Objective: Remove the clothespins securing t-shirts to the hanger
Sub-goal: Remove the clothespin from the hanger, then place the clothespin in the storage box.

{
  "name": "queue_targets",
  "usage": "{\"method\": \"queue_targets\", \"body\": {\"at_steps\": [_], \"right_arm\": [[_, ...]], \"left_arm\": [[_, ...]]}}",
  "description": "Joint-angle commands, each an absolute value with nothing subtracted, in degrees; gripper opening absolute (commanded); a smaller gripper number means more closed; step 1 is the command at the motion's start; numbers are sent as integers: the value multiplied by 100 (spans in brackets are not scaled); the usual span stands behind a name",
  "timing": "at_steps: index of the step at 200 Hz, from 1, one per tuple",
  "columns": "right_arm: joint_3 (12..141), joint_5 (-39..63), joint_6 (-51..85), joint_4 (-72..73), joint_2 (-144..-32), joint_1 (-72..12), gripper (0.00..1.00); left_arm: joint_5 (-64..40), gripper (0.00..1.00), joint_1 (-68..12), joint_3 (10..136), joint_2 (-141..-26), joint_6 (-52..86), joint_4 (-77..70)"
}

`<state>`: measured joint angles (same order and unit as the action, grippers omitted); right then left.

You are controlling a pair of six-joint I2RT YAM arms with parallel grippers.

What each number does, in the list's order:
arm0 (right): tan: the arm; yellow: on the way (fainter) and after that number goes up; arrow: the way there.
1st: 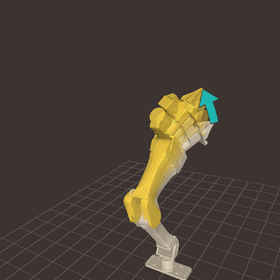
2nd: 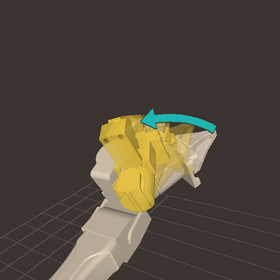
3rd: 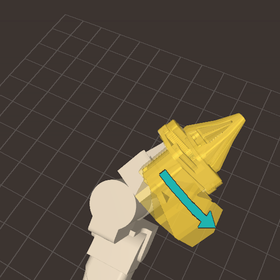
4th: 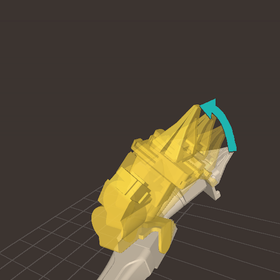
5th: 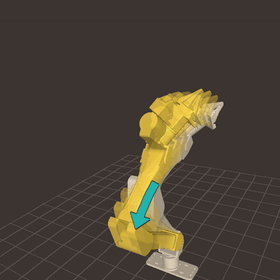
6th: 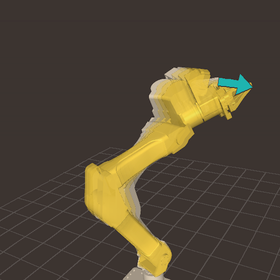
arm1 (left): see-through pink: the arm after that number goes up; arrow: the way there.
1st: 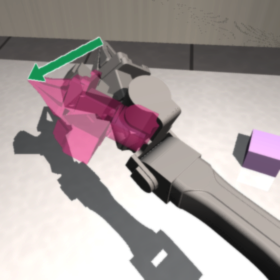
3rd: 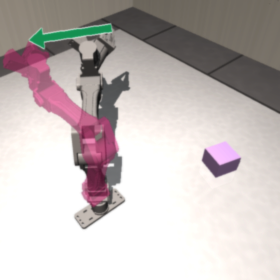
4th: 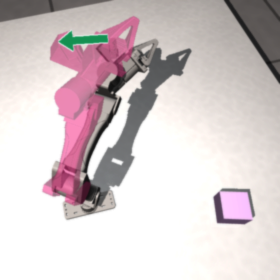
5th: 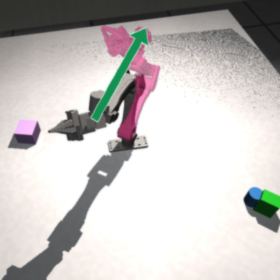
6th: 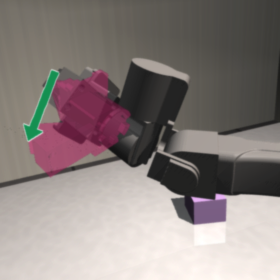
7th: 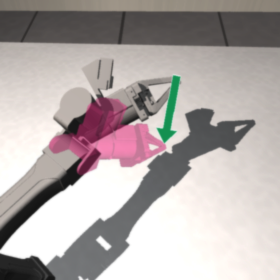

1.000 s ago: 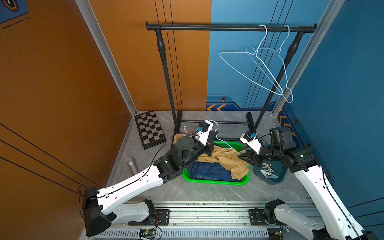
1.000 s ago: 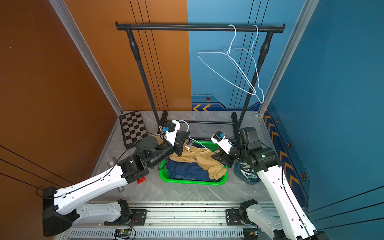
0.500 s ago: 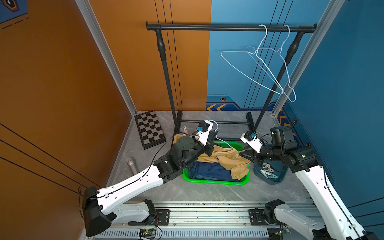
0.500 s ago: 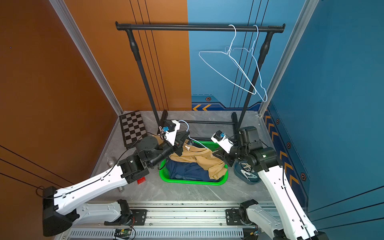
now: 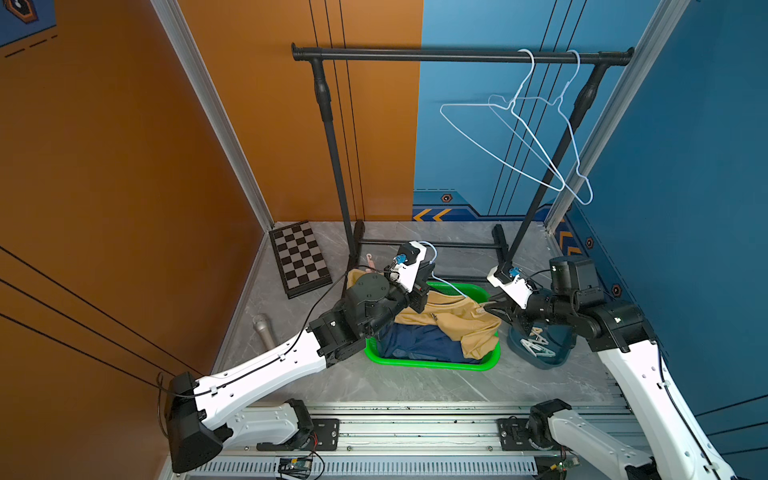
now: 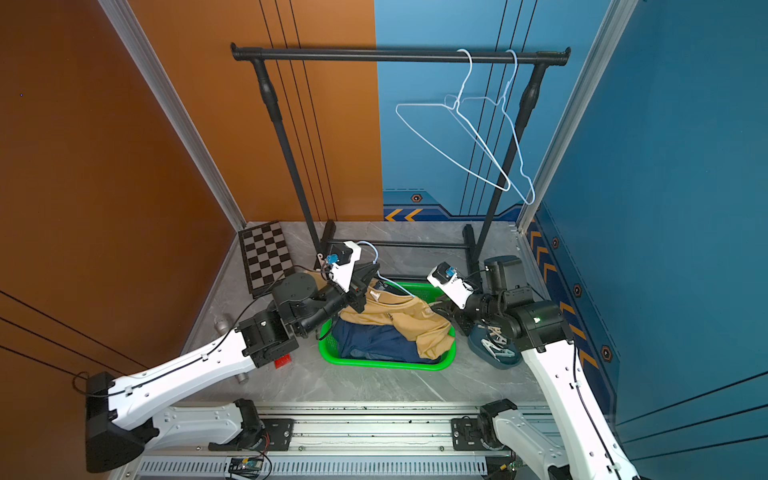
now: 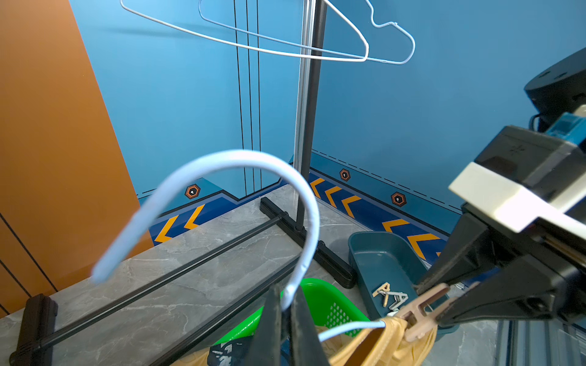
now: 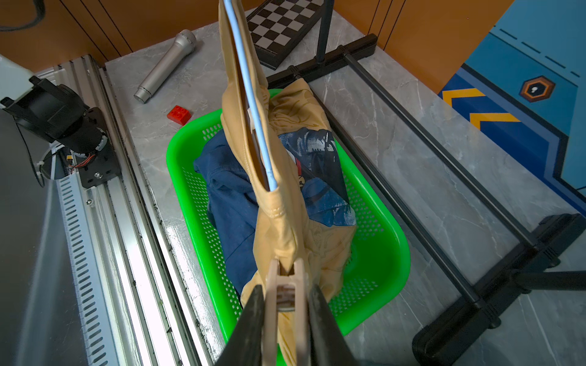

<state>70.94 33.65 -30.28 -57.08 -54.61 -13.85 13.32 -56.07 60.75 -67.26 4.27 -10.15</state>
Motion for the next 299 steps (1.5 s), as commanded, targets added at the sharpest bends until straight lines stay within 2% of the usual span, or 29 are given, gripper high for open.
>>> {"method": "queue_targets", "body": {"at_steps": [1,206,299], "right_arm": [[7221,3286,-3153,-5896,-5328,-1260,24],[6756,1396,-3165,-5950,-4632,-505,24],[5547,-732,-3646,-5883,-4683,-195,25]], "left_arm": [[1427,0,-5640,5994,-6680,339,-1305],[1200,0,-5420,5708,-6589,385,-1389],[1093,0,-5421,5483,-6478,431,-1622]]}}
